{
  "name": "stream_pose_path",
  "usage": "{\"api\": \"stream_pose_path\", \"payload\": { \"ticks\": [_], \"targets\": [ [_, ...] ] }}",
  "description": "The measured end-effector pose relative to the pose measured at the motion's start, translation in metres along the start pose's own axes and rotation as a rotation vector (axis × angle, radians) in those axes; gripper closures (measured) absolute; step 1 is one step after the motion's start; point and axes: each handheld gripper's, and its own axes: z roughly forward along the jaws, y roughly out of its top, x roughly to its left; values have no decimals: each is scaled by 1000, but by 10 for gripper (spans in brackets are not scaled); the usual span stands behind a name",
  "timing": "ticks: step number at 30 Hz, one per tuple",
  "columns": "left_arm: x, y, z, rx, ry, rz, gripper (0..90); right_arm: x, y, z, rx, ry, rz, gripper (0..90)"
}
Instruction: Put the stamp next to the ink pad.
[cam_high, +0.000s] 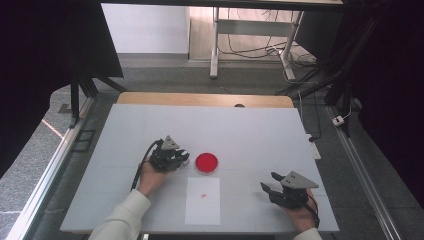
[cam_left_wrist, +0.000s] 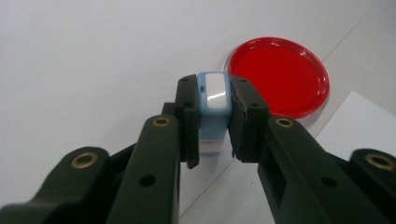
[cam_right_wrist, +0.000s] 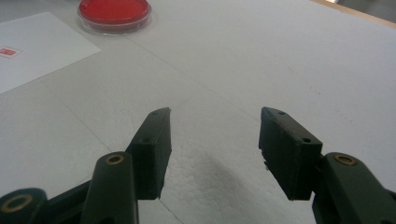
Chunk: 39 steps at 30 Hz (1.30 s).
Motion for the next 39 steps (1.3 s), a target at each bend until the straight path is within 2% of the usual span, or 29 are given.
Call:
{"api": "stream_pose_path", "payload": {
  "ticks": [9,11,16,18,22,24,29,32,39],
  "targets": [
    [1,-1,1,2,-8,-7,722,0,0,0,0,0,-1,433],
    [1,-1,1,-6,-8,-10,666,0,0,0,1,0,0,433],
    [2,0,-4,-36,2,-29,444,-1,0,0,-4,4,-1,430],
    [3,-1,-10,-51,-2,-42,392,-1,0,0,-7,3,-1,429],
    [3,-7,-27,-79,-41,-46,331,-1,0,-1,-17,12,4,429],
    [1,-12,-37,-90,-47,-40,320,-2,0,-1,-21,18,-6,428],
    [-3,-25,-55,-118,-60,-63,323,-2,2,-3,-32,34,-19,421],
    [-8,-34,-65,-122,-54,-49,326,-3,2,-5,-42,43,-27,419],
    [-15,-59,-87,-139,-52,-56,338,-7,1,-7,-51,57,-35,417]
  ]
}}
